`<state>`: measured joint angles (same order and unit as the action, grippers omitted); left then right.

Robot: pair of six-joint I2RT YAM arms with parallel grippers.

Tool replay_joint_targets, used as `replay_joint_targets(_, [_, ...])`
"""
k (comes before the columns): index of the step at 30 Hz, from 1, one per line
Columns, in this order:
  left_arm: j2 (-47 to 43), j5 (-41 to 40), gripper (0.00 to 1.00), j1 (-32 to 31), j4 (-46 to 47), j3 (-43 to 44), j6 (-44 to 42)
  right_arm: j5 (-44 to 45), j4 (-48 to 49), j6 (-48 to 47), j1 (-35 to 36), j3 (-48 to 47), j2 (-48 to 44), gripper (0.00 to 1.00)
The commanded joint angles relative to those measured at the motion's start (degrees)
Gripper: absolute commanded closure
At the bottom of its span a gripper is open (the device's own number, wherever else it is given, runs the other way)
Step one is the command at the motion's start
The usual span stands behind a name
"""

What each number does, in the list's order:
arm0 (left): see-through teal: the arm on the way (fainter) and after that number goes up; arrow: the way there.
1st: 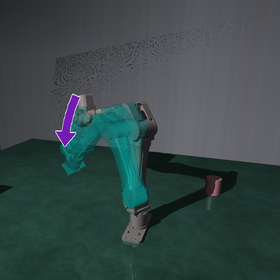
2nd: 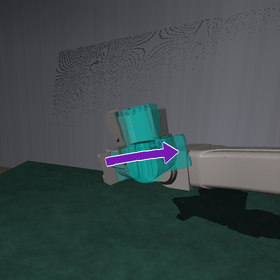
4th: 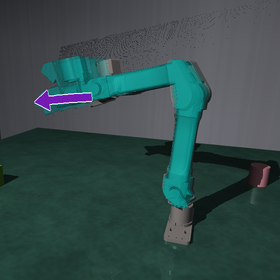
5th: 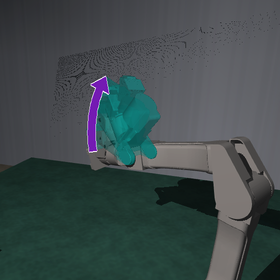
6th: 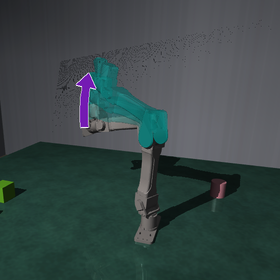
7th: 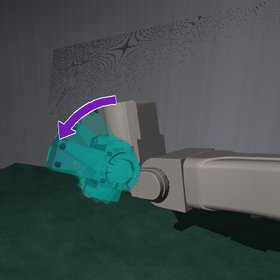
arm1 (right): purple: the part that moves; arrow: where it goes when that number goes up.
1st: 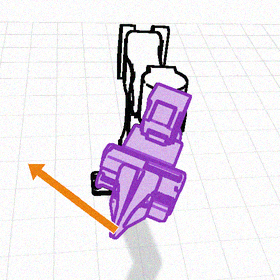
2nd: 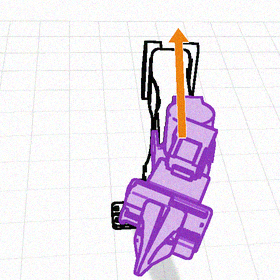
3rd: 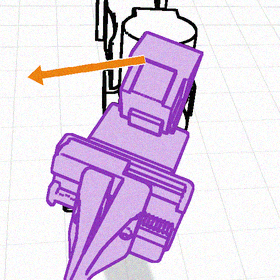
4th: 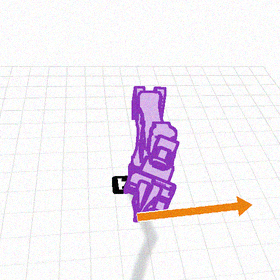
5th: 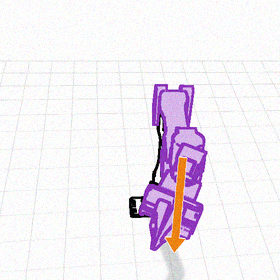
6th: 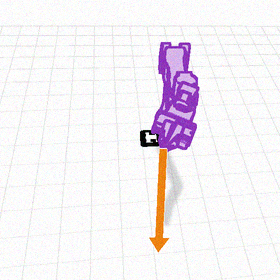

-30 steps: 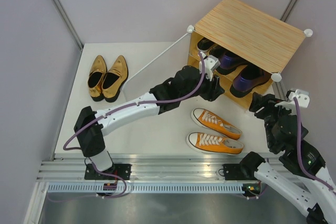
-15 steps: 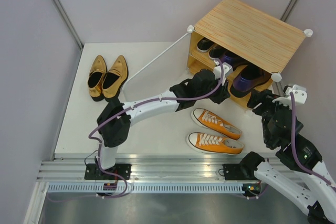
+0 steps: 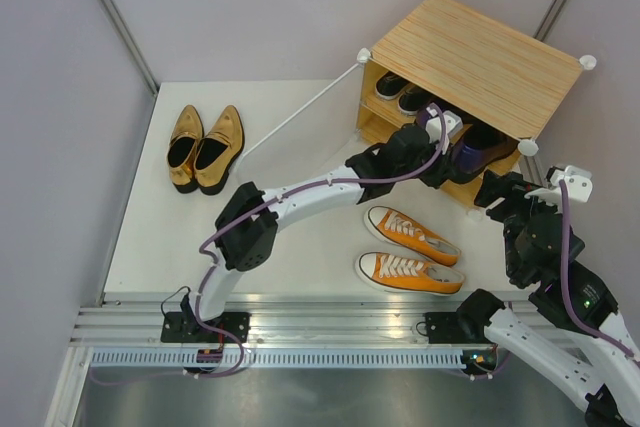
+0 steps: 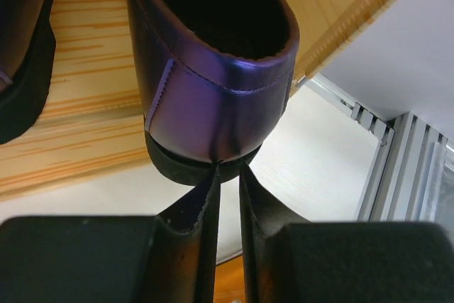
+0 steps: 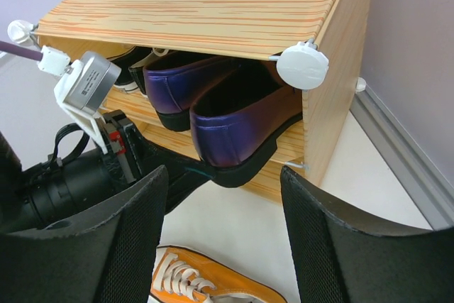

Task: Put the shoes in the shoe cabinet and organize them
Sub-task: Place the shoe in the shoe cabinet.

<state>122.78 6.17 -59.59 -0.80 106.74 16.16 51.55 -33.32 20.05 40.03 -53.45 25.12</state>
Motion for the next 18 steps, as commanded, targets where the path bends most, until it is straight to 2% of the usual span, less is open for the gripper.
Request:
replay_joint_targets(1, [2.63,0.06,0.80,0.27,2.47,5.66,-1.57,1.36,1.59,-1.95,0.40,-1.30,-0.51,0.30])
replay_joint_targets(8, [6.76,0.42,0.81,0.35,2.55,10.85,-2.19,1.10,2.21,-2.83,0.40,-0.78,-0.69,0.30])
replay_joint_targets(18, [9.49,0.15,0.79,0.35,5.10,12.53,-0.87,-0.22,2.82,-3.09,0.40,-0.16,-0.60,0.29])
